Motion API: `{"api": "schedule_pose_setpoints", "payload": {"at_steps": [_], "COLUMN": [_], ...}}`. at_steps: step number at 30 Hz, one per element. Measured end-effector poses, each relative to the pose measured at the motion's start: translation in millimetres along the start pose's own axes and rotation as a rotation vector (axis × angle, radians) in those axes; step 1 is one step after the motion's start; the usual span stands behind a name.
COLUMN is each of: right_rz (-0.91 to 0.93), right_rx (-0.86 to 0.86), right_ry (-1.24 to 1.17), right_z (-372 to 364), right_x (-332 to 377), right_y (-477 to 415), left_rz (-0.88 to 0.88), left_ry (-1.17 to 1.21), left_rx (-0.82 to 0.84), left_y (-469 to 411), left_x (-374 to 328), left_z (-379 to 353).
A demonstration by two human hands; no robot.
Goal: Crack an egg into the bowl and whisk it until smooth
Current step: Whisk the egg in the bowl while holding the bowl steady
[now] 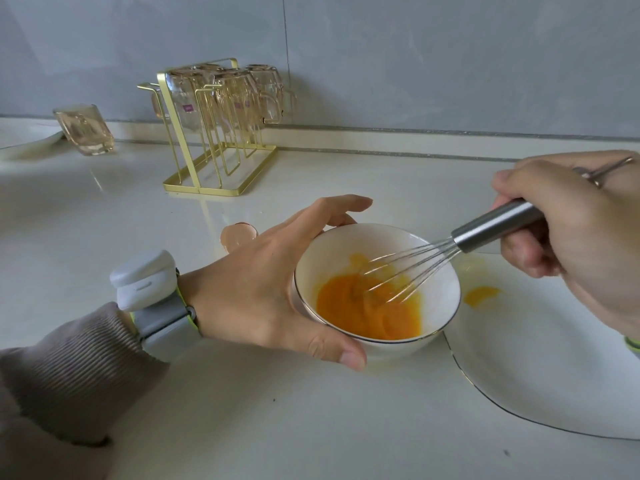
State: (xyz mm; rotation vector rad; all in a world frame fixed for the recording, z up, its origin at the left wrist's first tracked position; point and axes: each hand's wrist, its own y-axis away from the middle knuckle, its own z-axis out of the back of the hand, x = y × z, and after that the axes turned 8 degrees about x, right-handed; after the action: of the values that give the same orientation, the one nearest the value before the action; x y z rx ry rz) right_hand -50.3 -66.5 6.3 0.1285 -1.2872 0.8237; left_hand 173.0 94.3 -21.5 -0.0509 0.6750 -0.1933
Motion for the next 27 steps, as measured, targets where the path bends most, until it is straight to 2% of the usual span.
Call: {"api": "schedule_pose_setpoints", "payload": {"at_steps": [7,10,14,17,27], "right_rz": [-0.02,-0.055,-0.045,-0.074,-0.123], "right_rx": [0.002,0.025,0.0,0.009,0.005], "right_ry": [-0.001,-0.089,-0.03,-0.098,-0.088], "right_z": [0.0,-0.1,-2.1,-3.2,-3.7], "right_x": [-0.3,-0.2,-1.2,-1.3,0.0], "right_y": [-0.5,-0.4,-1.1,-0.3,-0.2], "left_rz": [-0.013,-0.02,-0.01,0.0,-0.014], "left_ry": [0.009,0.009,-0.001,-0.01,-0.005], "left_rx": [0.0,-0.003,0.0,0.0,0.001], "left_y": [-0.2,-0.6,0.0,0.5,-0.1], "left_x": [-0.8,-1.4,-1.2,-1.4,-0.4], "left_z": [-0.4,-0.7,0.0,-0.1,-0.3]}}
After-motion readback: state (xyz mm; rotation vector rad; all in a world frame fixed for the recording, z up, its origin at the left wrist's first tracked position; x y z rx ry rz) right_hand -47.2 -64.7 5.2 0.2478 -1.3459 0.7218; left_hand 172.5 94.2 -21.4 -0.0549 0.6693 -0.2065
